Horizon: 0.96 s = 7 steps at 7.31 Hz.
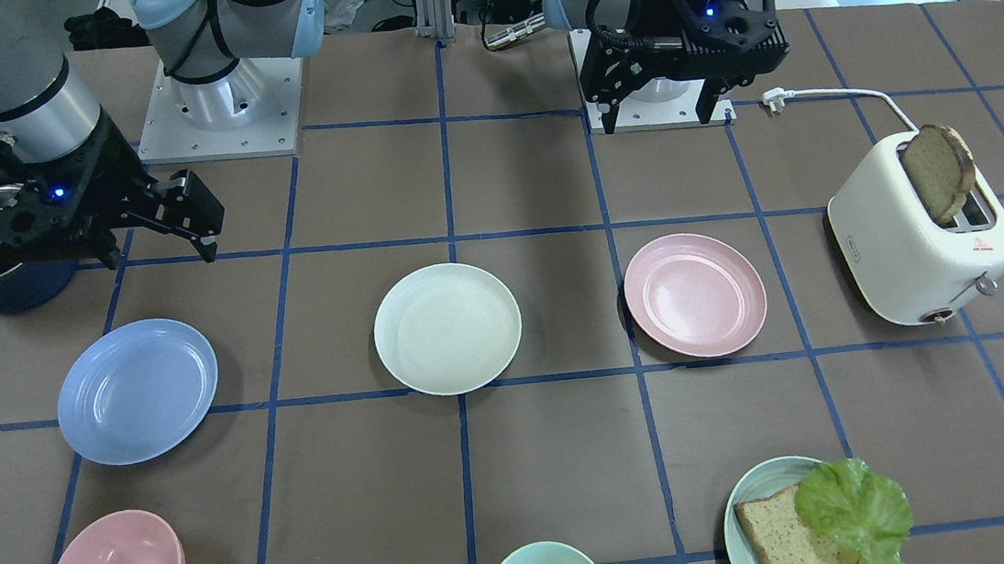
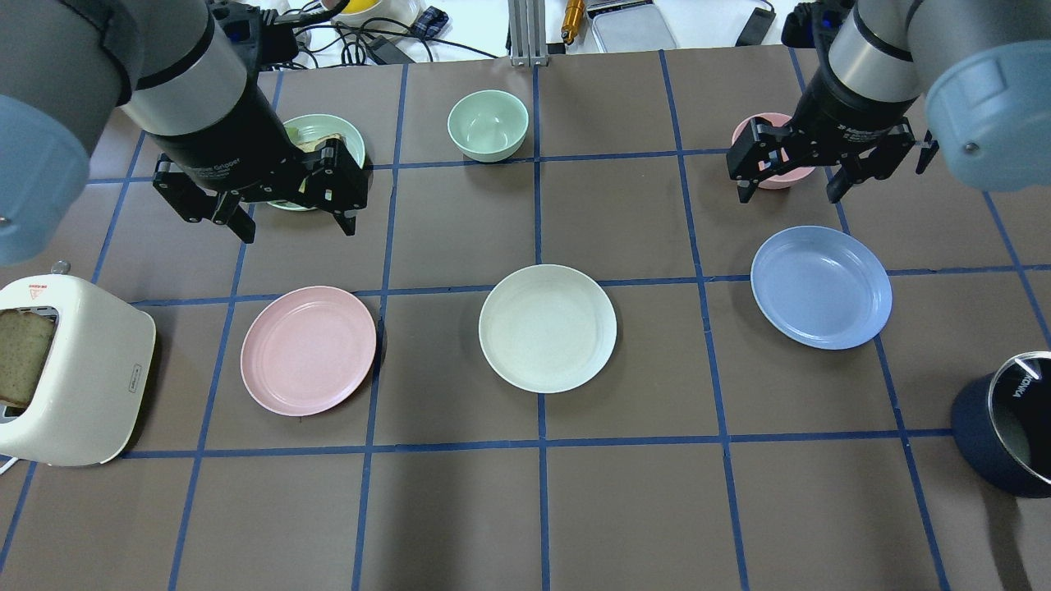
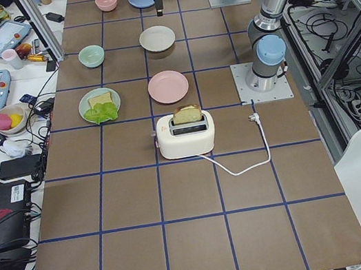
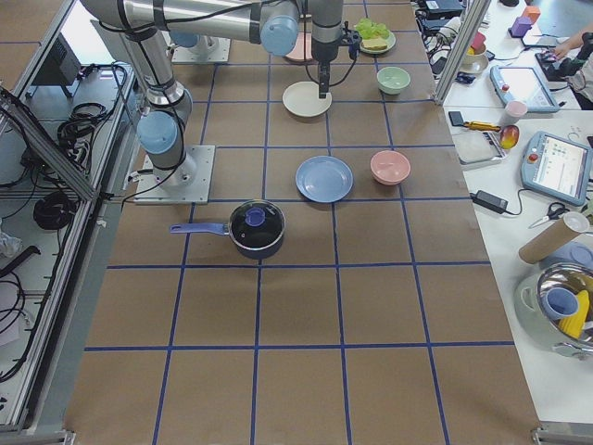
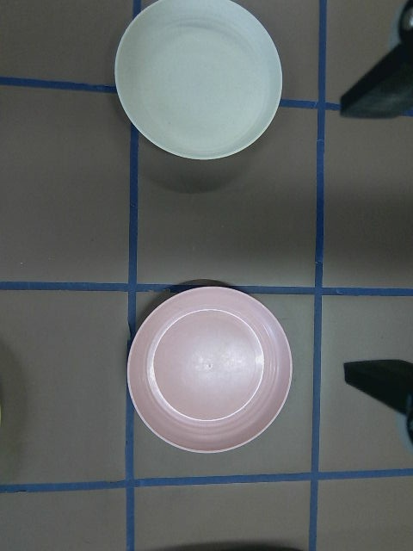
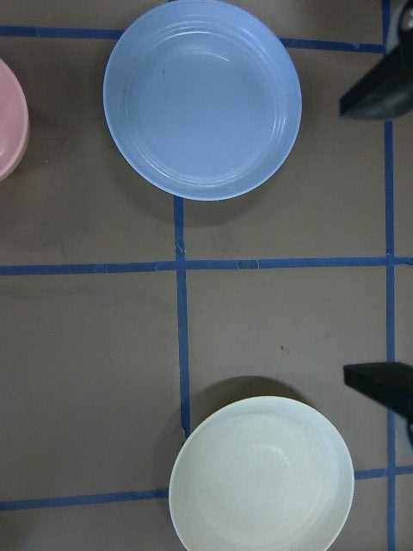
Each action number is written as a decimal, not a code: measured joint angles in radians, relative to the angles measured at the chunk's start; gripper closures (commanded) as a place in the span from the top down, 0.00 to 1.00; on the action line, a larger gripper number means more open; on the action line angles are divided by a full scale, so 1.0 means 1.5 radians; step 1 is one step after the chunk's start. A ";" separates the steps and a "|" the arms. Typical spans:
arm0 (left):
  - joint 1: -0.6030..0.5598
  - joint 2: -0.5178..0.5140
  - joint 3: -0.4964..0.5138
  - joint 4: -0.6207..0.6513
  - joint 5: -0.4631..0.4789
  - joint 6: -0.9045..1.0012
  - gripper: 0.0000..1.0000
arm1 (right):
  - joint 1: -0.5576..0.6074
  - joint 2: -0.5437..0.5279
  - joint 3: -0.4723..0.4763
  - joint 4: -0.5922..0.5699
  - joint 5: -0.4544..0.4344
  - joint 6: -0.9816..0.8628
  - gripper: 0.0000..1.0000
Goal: Stack three plates with pink and blue
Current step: 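Move the left gripper to the pink plate while right moves to blue plate, then lower the left gripper to pink plate rim while right lowers to blue rim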
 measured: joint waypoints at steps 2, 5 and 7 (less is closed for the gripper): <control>-0.001 -0.019 -0.039 0.013 -0.003 -0.047 1.00 | -0.058 0.006 0.070 -0.078 -0.001 -0.059 1.00; -0.002 -0.049 -0.134 0.138 -0.001 -0.063 1.00 | -0.146 0.034 0.147 -0.180 0.004 -0.147 1.00; -0.002 -0.077 -0.195 0.227 0.003 -0.057 1.00 | -0.175 0.072 0.167 -0.236 0.004 -0.176 1.00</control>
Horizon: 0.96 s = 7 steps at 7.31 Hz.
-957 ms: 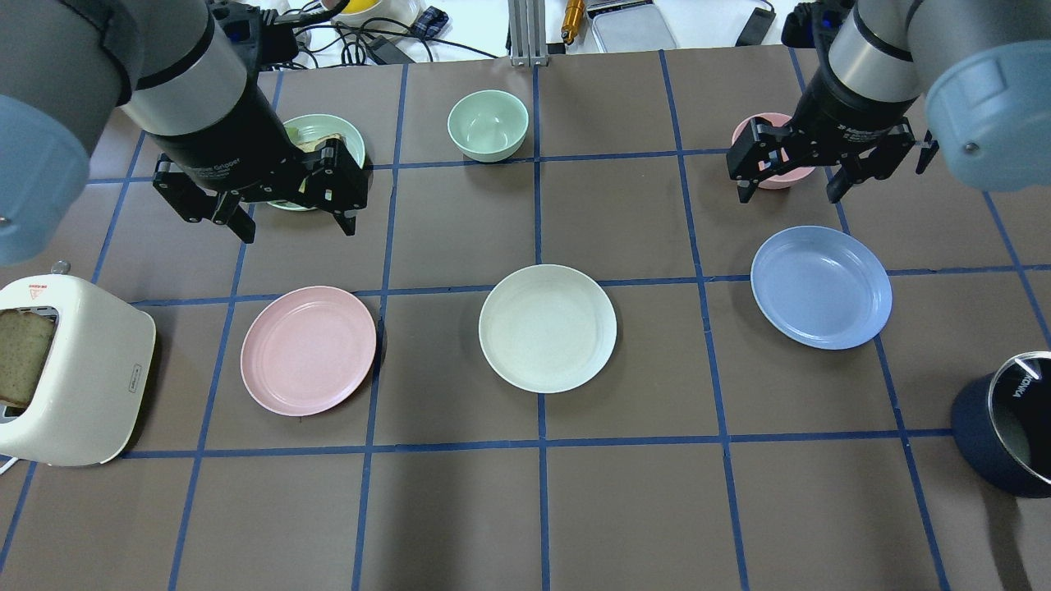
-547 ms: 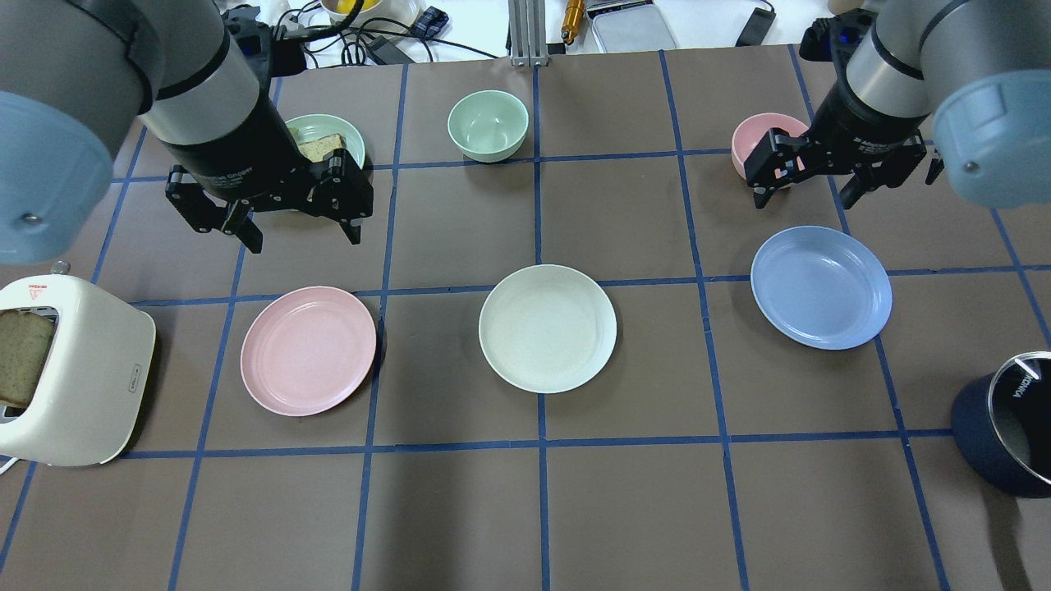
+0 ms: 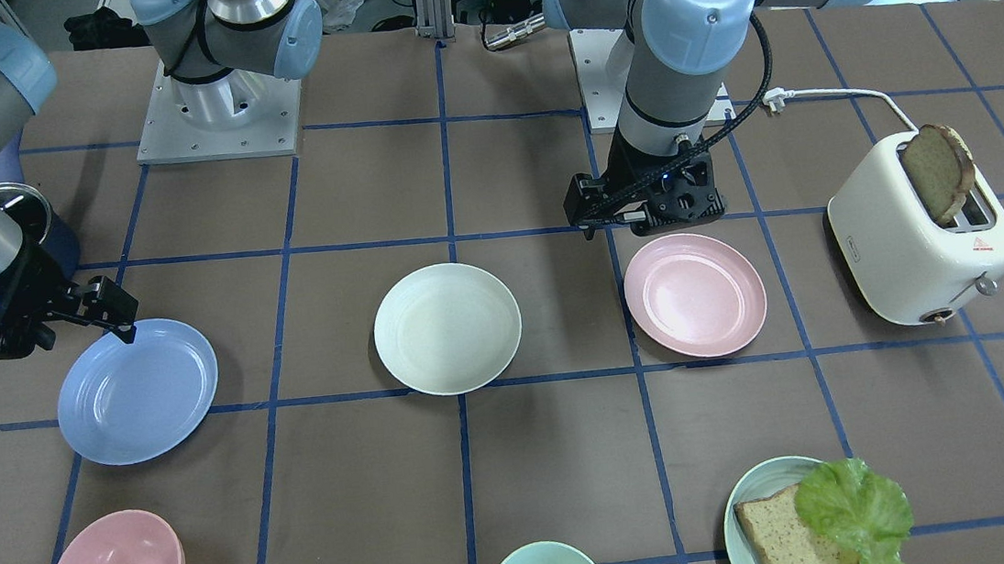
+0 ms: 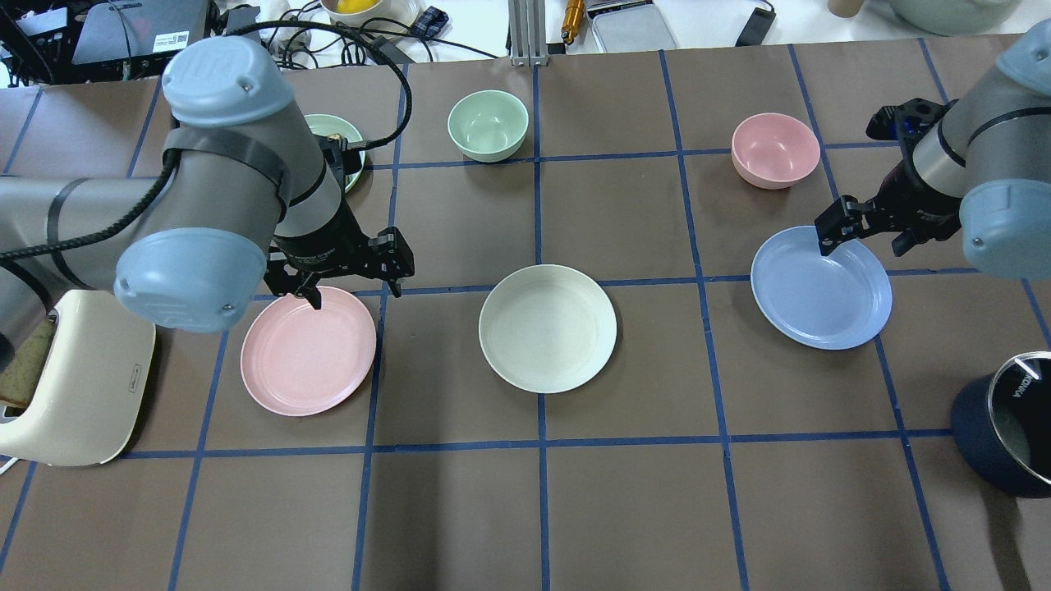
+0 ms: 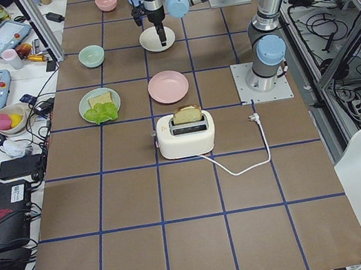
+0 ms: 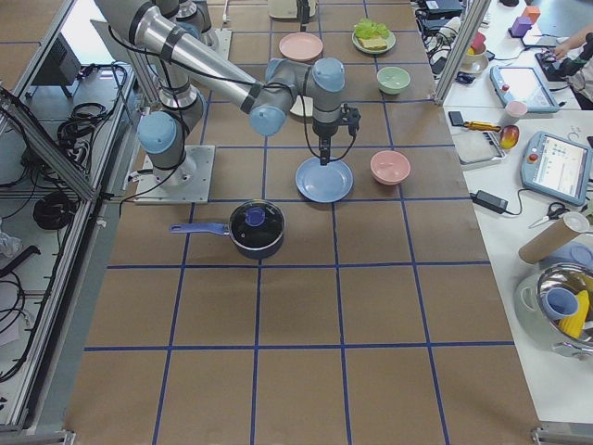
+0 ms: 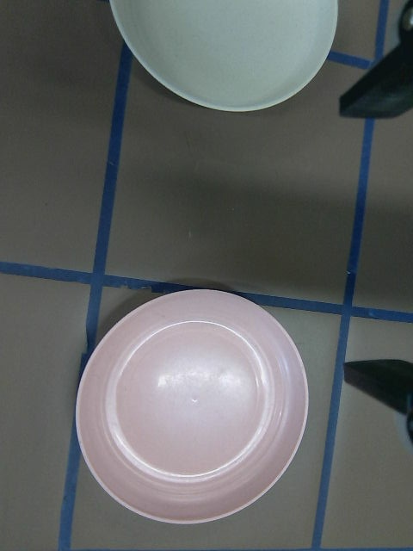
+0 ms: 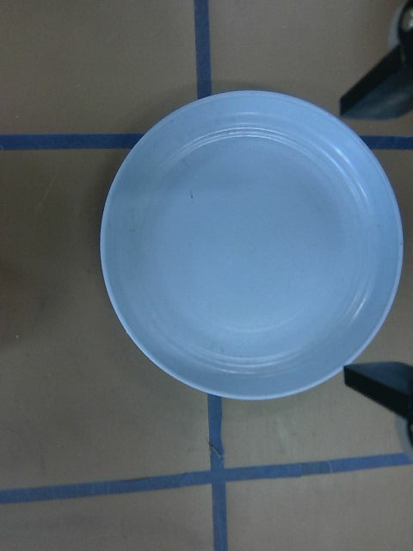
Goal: Stack three plates with pink and blue
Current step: 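Lower the left gripper to pink plate rim while right lowers to blue rim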
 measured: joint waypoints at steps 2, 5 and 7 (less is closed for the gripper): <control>0.001 -0.030 -0.021 0.026 0.008 0.002 1.00 | -0.051 0.051 0.015 -0.059 0.008 -0.048 1.00; 0.001 -0.080 -0.024 0.057 0.023 -0.002 1.00 | -0.092 0.107 0.021 -0.121 0.022 -0.108 1.00; 0.001 -0.111 -0.025 0.083 0.024 -0.004 1.00 | -0.108 0.130 0.021 -0.129 0.025 -0.115 0.96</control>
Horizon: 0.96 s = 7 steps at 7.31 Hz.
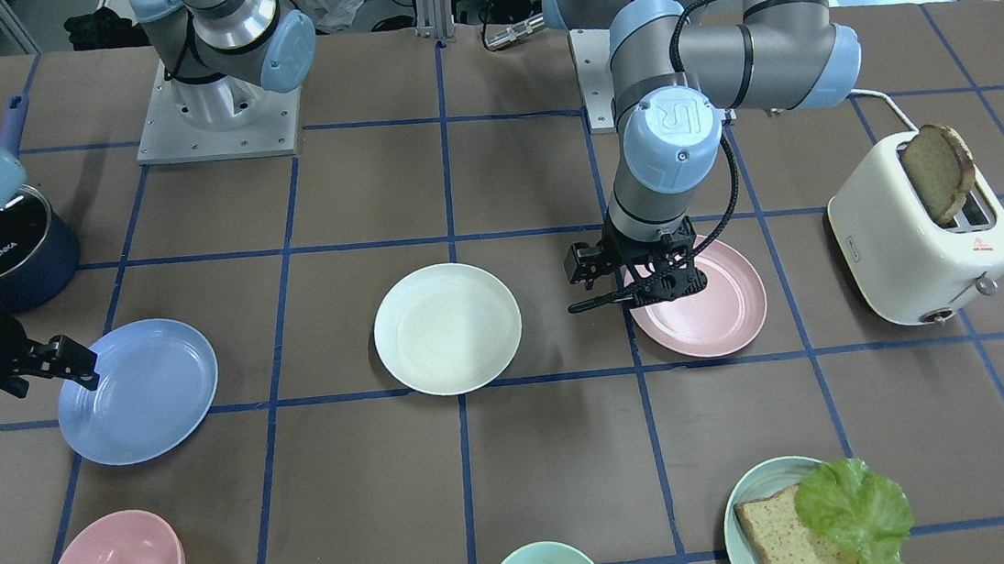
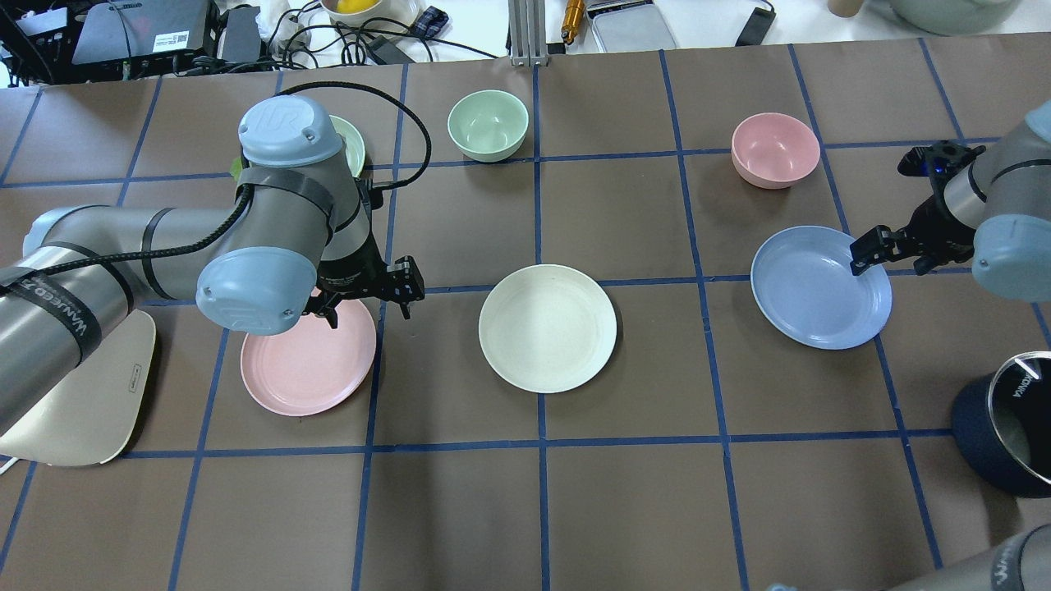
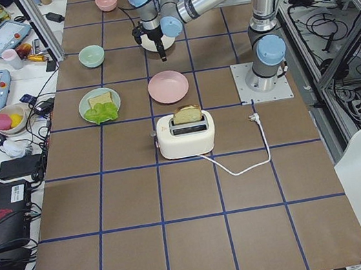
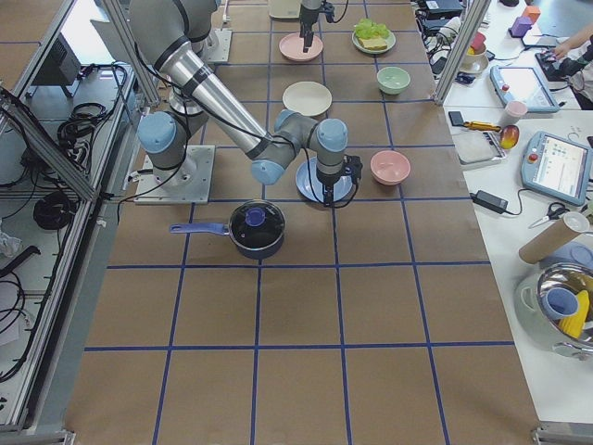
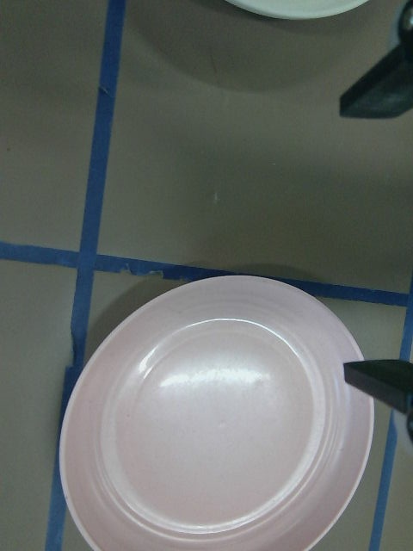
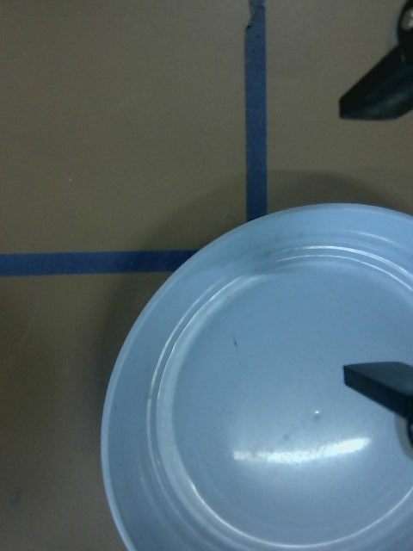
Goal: Stack three plates with pink and blue
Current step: 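Lower the left gripper to pink plate rim while right lowers to blue rim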
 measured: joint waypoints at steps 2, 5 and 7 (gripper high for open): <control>0.000 -0.020 -0.001 0.022 0.001 0.000 0.98 | -0.007 0.019 0.000 -0.006 0.001 -0.004 0.84; 0.000 -0.043 -0.023 0.067 0.040 0.004 0.99 | -0.009 0.027 0.001 -0.007 0.011 -0.012 0.44; 0.000 -0.049 -0.040 0.099 0.083 0.005 0.97 | -0.009 0.028 0.001 -0.004 0.014 -0.012 0.26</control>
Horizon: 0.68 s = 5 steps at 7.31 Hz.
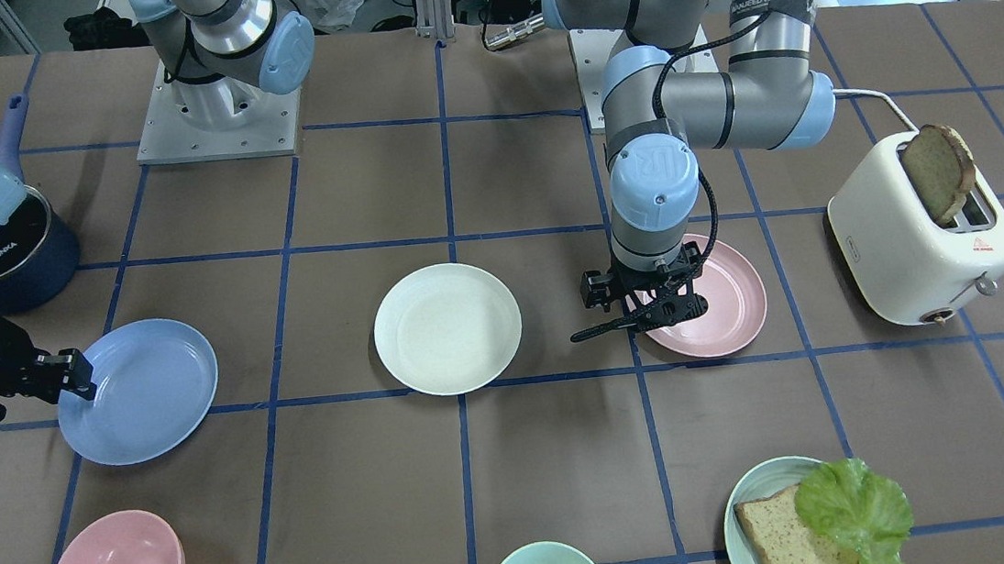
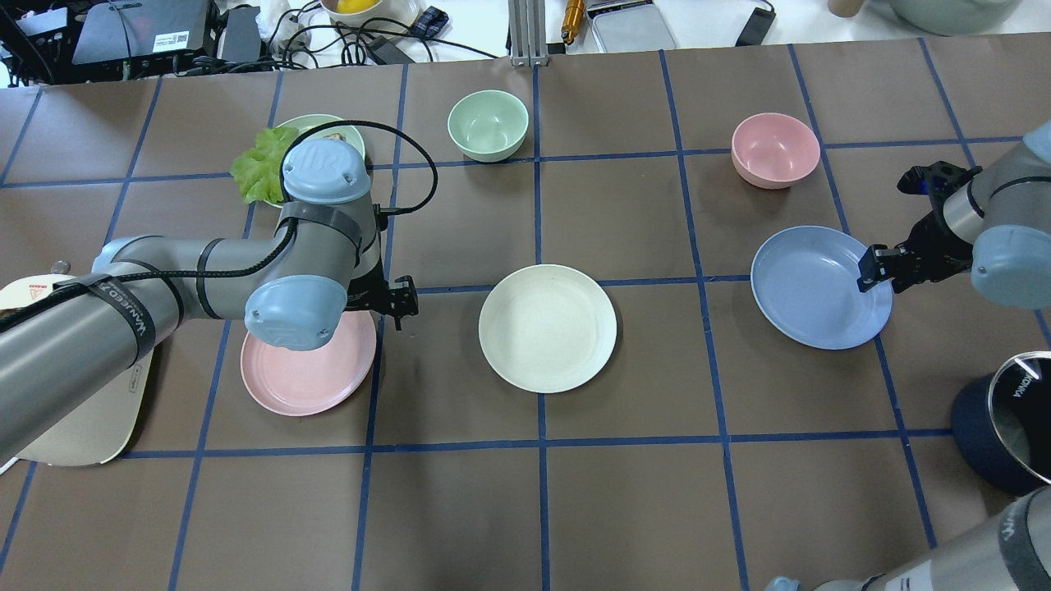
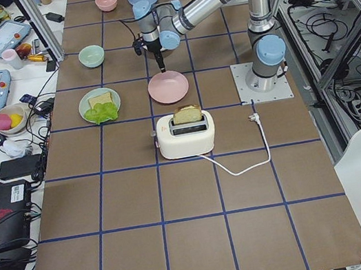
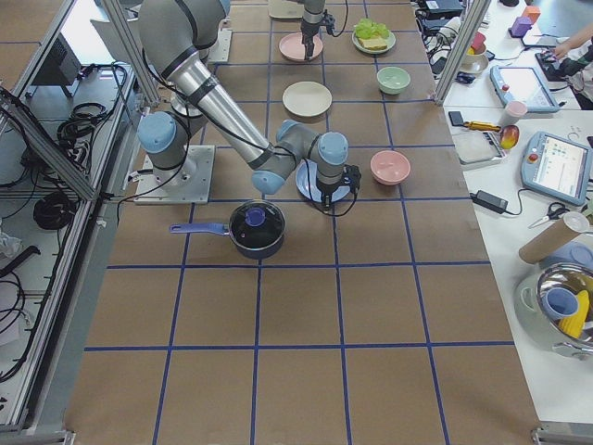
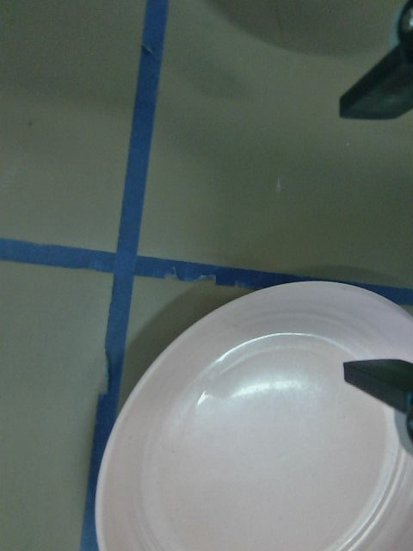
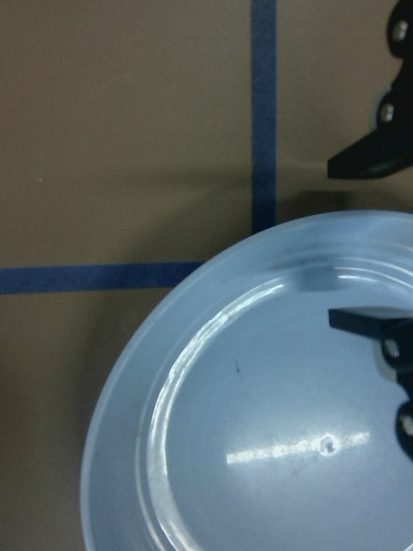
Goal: Stack three plates with pink and blue
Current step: 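Lower the left gripper to pink plate rim while right lowers to blue rim, then close the left gripper on pink plate rim while right grips blue rim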
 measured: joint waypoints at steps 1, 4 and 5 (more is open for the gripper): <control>0.000 -0.004 -0.003 0.009 0.005 -0.002 0.94 | 0.000 0.000 0.000 0.003 0.000 0.000 0.06; 0.000 -0.018 -0.005 0.017 -0.001 -0.010 0.76 | -0.001 -0.005 -0.005 0.009 -0.004 -0.011 0.00; -0.001 -0.021 -0.006 0.017 -0.010 -0.016 0.74 | -0.001 -0.007 -0.007 0.009 -0.007 -0.019 0.00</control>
